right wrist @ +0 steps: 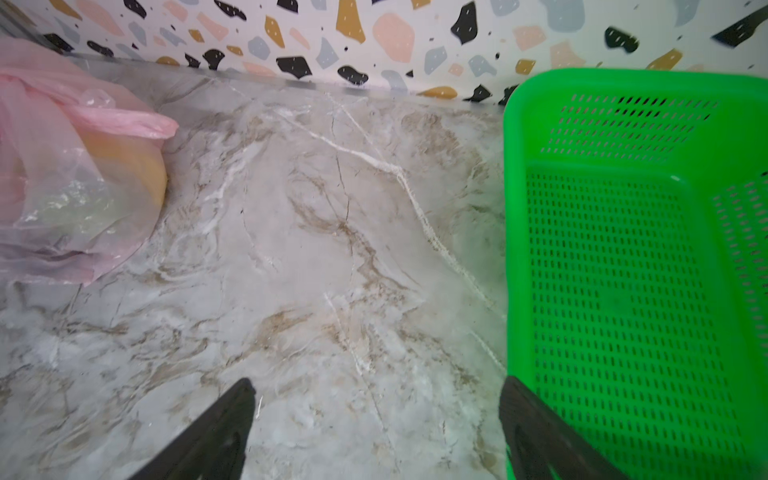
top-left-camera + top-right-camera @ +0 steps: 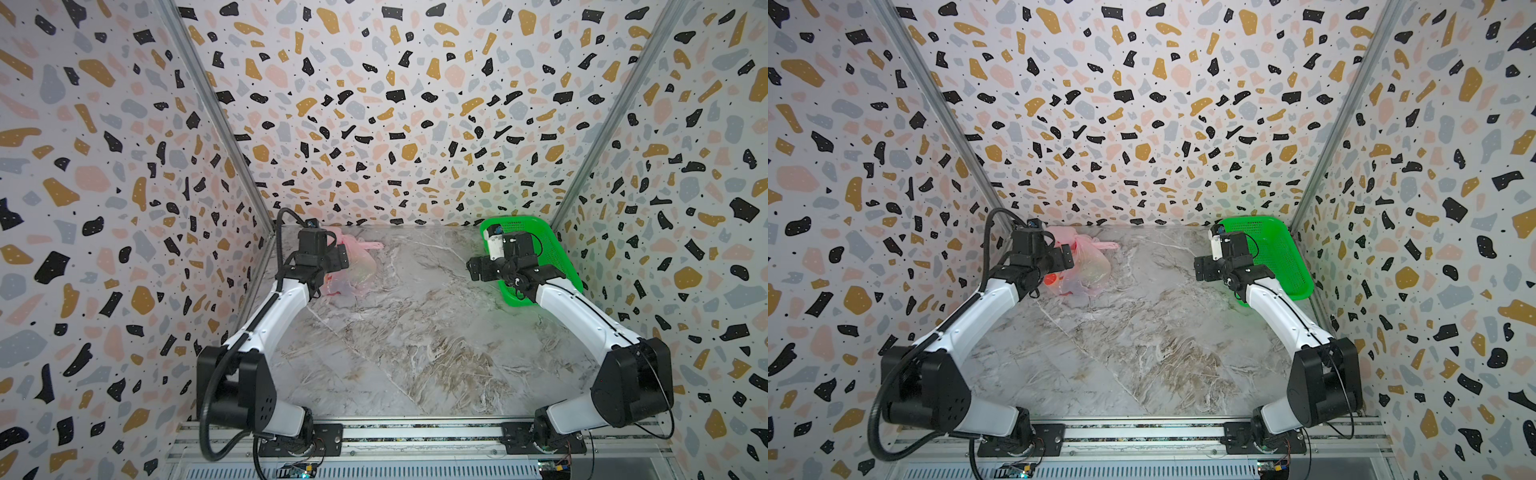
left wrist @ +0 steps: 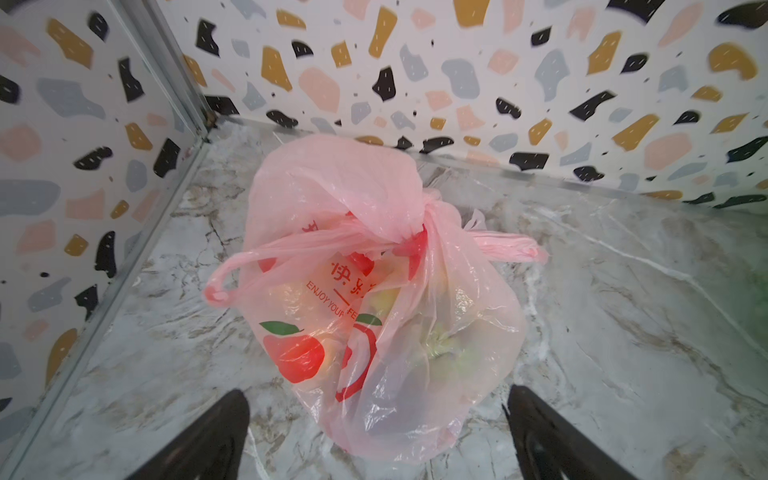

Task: Untie the knot of the plastic bag and take out the fruit

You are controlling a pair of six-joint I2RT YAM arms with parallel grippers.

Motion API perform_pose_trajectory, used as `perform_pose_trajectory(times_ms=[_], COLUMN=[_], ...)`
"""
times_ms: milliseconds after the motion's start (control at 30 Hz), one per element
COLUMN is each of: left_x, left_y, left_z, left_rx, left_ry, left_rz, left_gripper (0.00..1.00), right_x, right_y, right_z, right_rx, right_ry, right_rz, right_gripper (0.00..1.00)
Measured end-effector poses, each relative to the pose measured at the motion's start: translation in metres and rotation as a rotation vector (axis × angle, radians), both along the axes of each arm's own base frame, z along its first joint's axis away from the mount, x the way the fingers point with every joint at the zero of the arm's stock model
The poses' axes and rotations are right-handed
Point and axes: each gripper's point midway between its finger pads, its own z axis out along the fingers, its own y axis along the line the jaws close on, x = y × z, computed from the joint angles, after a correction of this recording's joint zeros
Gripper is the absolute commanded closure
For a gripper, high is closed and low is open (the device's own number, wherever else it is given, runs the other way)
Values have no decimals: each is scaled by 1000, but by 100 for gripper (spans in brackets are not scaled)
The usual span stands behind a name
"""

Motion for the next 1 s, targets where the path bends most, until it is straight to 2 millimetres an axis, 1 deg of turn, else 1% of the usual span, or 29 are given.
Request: perform_pose_trajectory(times_ms=[100,200,267,333,500,600,700,933,1000], left_x=[20,37,45,53,67,75,77,93,100], left_y=[-6,-12,-14,-20,-29,-31,-30,-28,-29], left_z=[-28,-43,-45,-43,-45,-54,-65,-78,-82], left_rx=[-10,-5,-1,-10,-67,-101,-122,-130,-132], left_ry=[90,138,145,134,120,121,129,117,110], left_rz=[0,16,34,45,90,126,168,235,241], left_gripper=[10,10,10,10,12,12,12,14,16], right_x=[-10,-15,-16,-16,-17,-17,-17,-19,-19], right_y=[3,5,6,7,8,9,10,14,14], right_z=[-18,-27,-28,-28,-27,-27,-27,-27,-27], right_rx=[5,7,10,13,15,18,23,27,28], right_ry=[46,71,75,74,74,74,74,75,75], right_rz=[16,24,30,32,36,40,46,58,58], right_gripper=[6,6,6,5,4,4,4,3,3])
